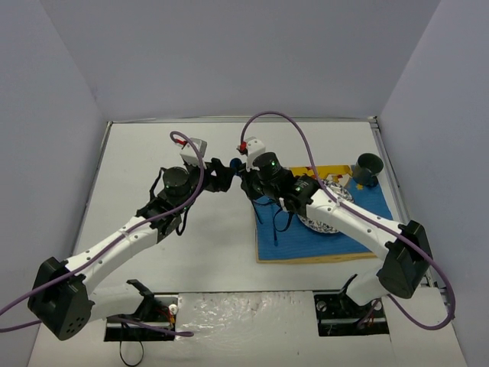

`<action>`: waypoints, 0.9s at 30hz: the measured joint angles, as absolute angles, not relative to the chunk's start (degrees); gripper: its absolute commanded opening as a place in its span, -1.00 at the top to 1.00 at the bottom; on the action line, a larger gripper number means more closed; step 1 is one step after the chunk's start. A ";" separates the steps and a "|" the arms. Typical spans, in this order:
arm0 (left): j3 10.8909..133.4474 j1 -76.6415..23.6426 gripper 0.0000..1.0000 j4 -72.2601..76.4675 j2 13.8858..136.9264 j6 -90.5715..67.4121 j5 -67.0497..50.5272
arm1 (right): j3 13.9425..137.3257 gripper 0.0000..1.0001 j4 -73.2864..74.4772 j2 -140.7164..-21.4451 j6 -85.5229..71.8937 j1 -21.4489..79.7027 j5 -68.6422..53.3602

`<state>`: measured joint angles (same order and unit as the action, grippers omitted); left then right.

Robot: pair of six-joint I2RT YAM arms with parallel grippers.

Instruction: Set the dinner table for one person

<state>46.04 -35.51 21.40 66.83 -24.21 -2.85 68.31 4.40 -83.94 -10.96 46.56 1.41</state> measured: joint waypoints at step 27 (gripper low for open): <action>59.42 -17.67 -0.89 -28.65 52.25 -16.66 -6.69 | 55.94 1.00 10.87 -72.97 3.19 12.67 5.04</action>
